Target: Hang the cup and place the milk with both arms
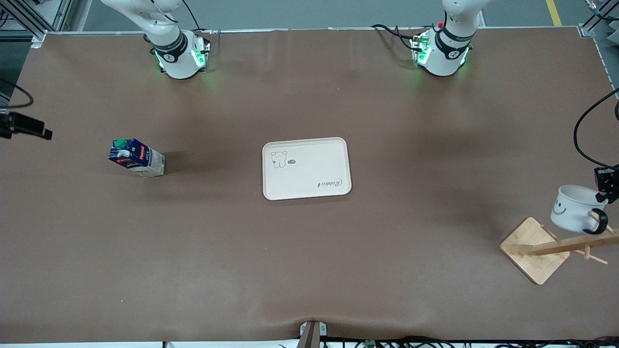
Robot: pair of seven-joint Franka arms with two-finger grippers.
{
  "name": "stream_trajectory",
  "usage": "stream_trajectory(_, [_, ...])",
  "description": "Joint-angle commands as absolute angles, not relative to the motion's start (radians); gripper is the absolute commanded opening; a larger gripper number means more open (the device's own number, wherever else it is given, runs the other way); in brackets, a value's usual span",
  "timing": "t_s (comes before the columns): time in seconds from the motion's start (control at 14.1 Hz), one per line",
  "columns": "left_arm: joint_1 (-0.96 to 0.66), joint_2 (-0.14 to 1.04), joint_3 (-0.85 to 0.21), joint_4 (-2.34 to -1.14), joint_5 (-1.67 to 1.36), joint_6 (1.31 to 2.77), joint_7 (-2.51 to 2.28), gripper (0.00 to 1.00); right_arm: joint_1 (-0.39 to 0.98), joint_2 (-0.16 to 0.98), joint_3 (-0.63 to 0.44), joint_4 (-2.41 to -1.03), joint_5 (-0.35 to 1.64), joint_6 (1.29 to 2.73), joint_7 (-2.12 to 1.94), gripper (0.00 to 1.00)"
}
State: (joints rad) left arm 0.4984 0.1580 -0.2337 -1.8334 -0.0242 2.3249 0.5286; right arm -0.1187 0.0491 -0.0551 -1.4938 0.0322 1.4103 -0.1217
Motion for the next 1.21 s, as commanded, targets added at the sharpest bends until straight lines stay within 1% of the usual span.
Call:
stream_trajectory(0.0, [0.482, 0.16, -0.259, -1.76, -0.049, 2.238, 0.528, 1.0, -0.114, -0.11, -0.046, -1.647, 0.054, 1.437, -0.11, 1.0])
stream_trajectory(0.14, [0.462, 0.155, -0.274, -1.721, -0.048, 2.153, 0.445, 1.0, -0.092, -0.114, -0.046, -1.658, 0.048, 1.439, -0.112, 1.0])
stream_trajectory(0.36, [0.462, 0.112, -0.353, -1.692, -0.031, 1.986, 0.147, 1.0, -0.086, -0.084, -0.046, -1.648, 0.023, 1.482, -0.121, 1.0])
stream_trajectory(0.5, [0.462, 0.086, -0.409, -1.677, -0.028, 1.878, -0.027, 1.0, -0.06, -0.086, -0.046, -1.64, 0.009, 1.47, -0.114, 1.0])
stream_trajectory(0.71, [0.462, 0.072, -0.448, -1.625, -0.008, 1.714, -0.159, 1.0, -0.043, -0.083, -0.046, -1.617, 0.009, 1.466, -0.112, 1.0])
stream_trajectory(0.85, [0.465, 0.075, -0.446, -1.586, 0.055, 1.675, -0.135, 1.0, -0.055, -0.081, -0.051, -1.605, 0.015, 1.466, -0.11, 1.0])
stream_trajectory(1.14, [0.468, 0.086, -0.443, -1.52, 0.052, 1.62, -0.006, 1.0, -0.044, -0.084, -0.051, -1.605, 0.009, 1.448, -0.088, 1.0])
